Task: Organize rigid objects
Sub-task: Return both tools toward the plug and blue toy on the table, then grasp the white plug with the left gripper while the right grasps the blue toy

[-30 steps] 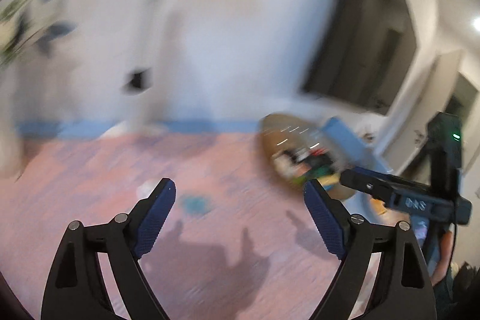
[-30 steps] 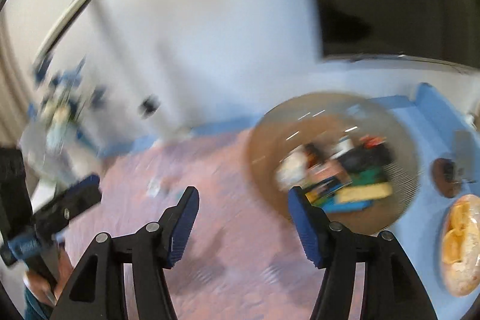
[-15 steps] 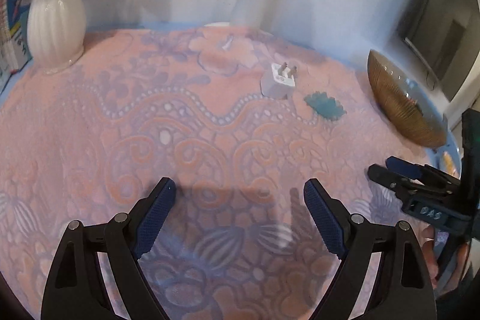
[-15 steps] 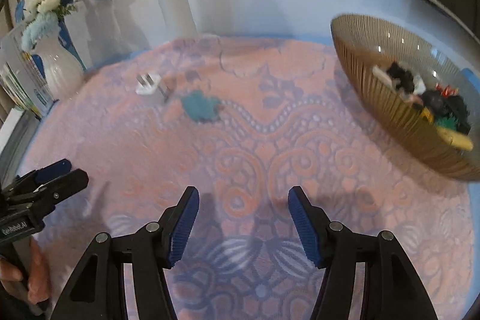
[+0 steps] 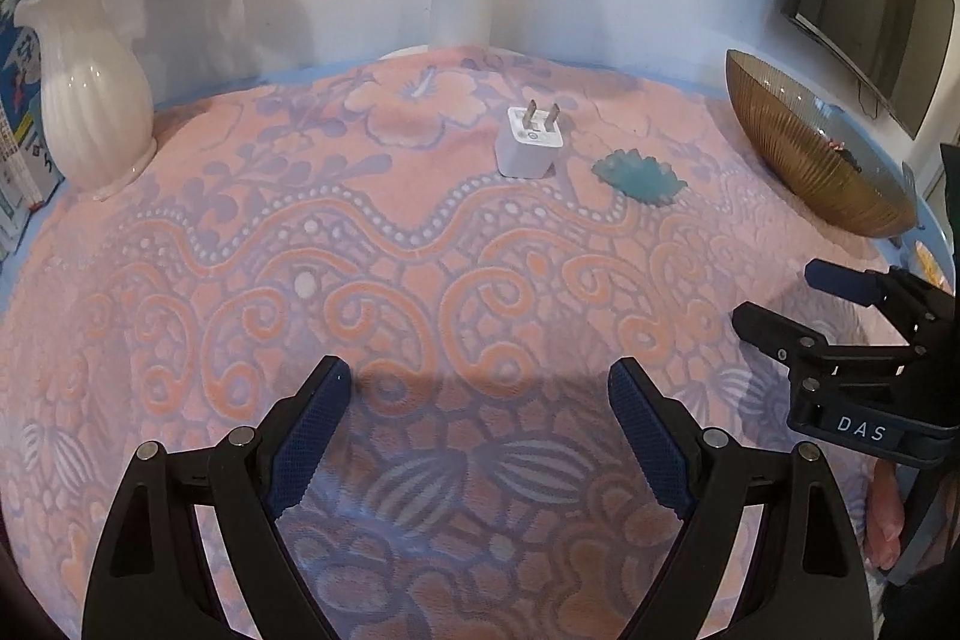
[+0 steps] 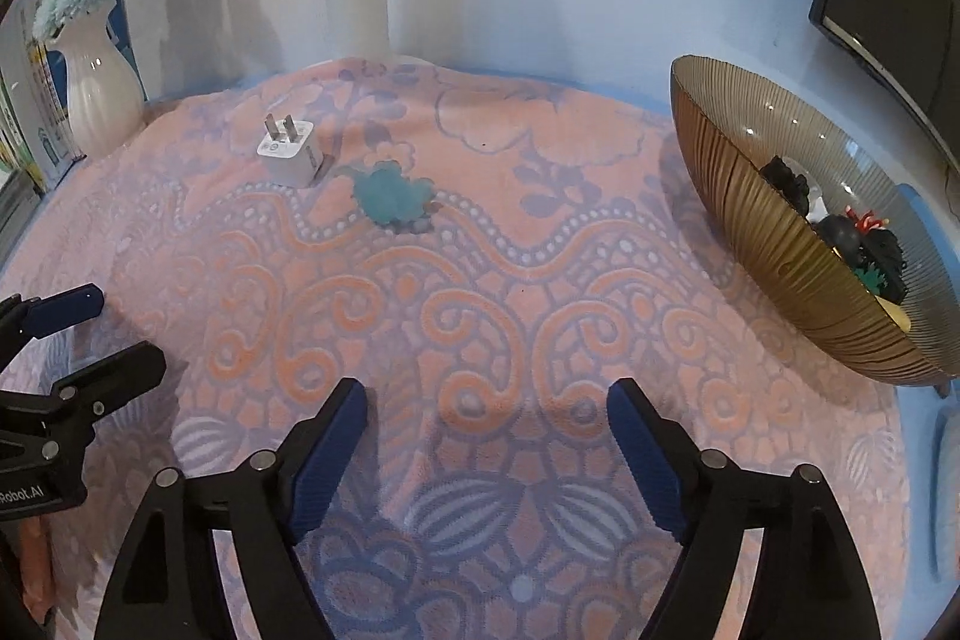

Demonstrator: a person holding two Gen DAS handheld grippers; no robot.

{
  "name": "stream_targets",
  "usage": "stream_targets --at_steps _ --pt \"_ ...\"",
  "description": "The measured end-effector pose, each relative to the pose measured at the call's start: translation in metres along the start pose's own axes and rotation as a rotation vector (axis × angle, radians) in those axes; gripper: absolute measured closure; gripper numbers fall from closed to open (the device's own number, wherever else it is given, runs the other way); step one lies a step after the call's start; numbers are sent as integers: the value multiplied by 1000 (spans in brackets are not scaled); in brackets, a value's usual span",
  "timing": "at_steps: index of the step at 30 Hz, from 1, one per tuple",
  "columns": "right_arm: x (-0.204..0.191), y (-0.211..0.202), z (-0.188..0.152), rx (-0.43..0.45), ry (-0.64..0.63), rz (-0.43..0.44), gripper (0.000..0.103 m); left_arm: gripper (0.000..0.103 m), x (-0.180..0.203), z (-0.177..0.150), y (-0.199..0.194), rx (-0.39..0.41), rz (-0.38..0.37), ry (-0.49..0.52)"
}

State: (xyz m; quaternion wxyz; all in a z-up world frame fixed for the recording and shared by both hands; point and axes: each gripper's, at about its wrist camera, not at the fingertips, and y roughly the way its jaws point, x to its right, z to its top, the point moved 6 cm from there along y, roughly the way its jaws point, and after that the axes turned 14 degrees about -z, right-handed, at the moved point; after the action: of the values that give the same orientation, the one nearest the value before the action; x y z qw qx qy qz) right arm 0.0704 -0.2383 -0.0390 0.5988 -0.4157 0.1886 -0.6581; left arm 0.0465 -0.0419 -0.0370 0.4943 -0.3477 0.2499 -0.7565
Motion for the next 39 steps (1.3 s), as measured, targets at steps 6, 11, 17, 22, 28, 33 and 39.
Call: stream_targets --at_steps 6,11,17,22,28,33,39 --pt "1 1 0 -1 10 -5 19 16 1 -1 0 -2 2 5" --pt "2 1 0 0 4 -3 19 16 0 -1 0 -2 -2 2" --pt "4 4 -1 -13 20 14 17 16 2 1 -1 -1 2 10" --pt "6 10 0 -84 21 89 15 17 5 13 1 -55 -95 -24" --pt "-4 0 31 -88 -93 123 16 17 11 75 4 7 -161 -3" --pt "-22 12 66 27 -120 160 25 29 15 104 48 -10 -174 29" --pt "-48 41 77 22 -145 202 37 44 10 106 77 -25 -172 25"
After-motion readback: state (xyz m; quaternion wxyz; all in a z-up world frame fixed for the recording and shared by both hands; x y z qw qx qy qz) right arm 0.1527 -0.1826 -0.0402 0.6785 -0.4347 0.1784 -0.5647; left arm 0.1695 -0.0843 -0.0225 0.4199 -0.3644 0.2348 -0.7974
